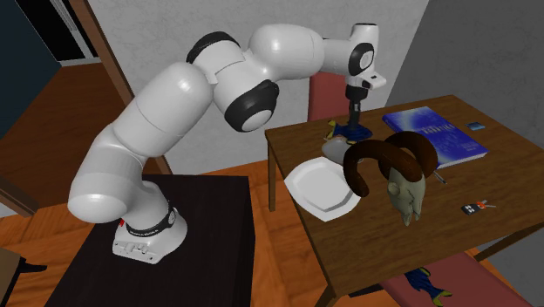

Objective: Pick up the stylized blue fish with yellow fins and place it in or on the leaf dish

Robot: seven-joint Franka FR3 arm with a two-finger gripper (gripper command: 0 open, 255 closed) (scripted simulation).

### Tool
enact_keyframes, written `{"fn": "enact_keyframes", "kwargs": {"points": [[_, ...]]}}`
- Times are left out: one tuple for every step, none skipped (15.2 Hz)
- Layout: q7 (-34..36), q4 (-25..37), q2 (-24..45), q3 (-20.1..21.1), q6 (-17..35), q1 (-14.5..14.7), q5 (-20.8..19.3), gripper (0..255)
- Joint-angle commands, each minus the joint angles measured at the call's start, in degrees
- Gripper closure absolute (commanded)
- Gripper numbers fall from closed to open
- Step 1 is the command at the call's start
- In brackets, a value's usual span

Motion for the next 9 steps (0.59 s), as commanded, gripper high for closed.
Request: {"fn": "enact_keyframes", "kwargs": {"points": [[0.29,-0.5,0.7,-0.26,1.16,-0.06,-0.34,255],[0.47,-0.8,0.97,-0.37,1.68,-0.08,-0.49,255],[0.64,-1.07,1.26,-0.48,2.2,-0.09,-0.65,255],[0.81,-1.32,1.56,-0.59,2.71,-0.1,-0.8,255],[0.98,-1.56,1.87,-0.71,3.21,-0.1,-0.96,255],[1.14,-1.77,2.19,-0.84,3.71,-0.1,-1.12,255],[1.3,-1.96,2.52,-0.96,4.19,-0.08,-1.28,255],[1.46,-2.14,2.87,-1.09,4.67,-0.07,-1.44,255],[1.61,-2.29,3.22,-1.22,5.14,-0.04,-1.6,255]]}}
